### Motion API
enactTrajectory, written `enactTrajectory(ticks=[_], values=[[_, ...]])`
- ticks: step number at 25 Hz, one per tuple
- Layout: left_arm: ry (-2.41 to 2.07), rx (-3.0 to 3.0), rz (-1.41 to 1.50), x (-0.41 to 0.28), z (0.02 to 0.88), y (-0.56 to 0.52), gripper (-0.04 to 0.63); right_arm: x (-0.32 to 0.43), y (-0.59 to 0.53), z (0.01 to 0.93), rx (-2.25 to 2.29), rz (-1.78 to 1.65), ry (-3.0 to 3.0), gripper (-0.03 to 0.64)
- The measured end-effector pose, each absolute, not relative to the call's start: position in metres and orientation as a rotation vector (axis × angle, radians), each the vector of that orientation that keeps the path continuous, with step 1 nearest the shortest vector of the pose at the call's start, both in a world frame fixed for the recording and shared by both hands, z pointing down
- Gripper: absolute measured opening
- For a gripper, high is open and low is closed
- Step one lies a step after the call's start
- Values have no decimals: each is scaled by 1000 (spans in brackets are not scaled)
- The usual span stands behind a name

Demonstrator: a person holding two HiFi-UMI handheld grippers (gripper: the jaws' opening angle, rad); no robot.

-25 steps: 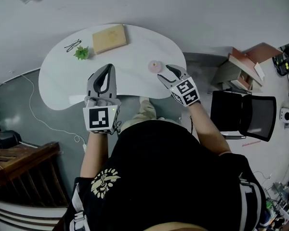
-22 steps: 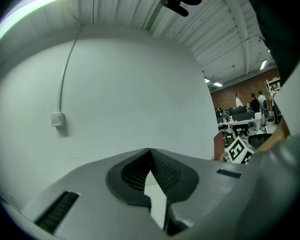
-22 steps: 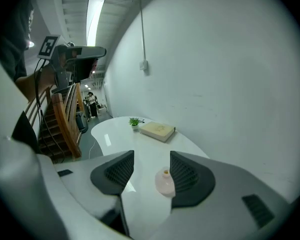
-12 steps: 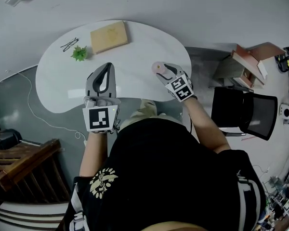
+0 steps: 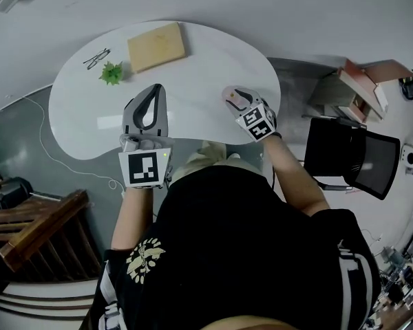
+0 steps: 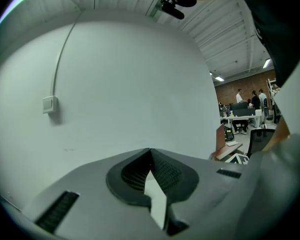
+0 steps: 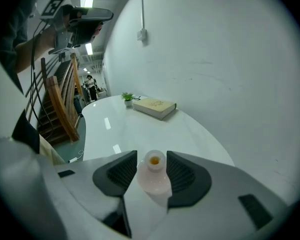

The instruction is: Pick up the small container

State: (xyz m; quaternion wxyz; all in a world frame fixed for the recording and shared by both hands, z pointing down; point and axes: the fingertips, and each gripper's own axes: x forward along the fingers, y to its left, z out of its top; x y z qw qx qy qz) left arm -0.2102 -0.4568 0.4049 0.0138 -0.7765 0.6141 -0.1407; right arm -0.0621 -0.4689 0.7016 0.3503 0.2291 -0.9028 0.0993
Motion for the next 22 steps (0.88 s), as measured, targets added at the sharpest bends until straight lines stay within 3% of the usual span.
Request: enactTrajectory(ticks=[6, 22], values=[[1952, -2432, -490, -224, 422, -459, 21, -64, -473, 714, 610, 242, -2324, 141], [1986, -2406, -523, -220, 417, -448, 21, -52, -466, 672, 588, 245, -2326, 135]])
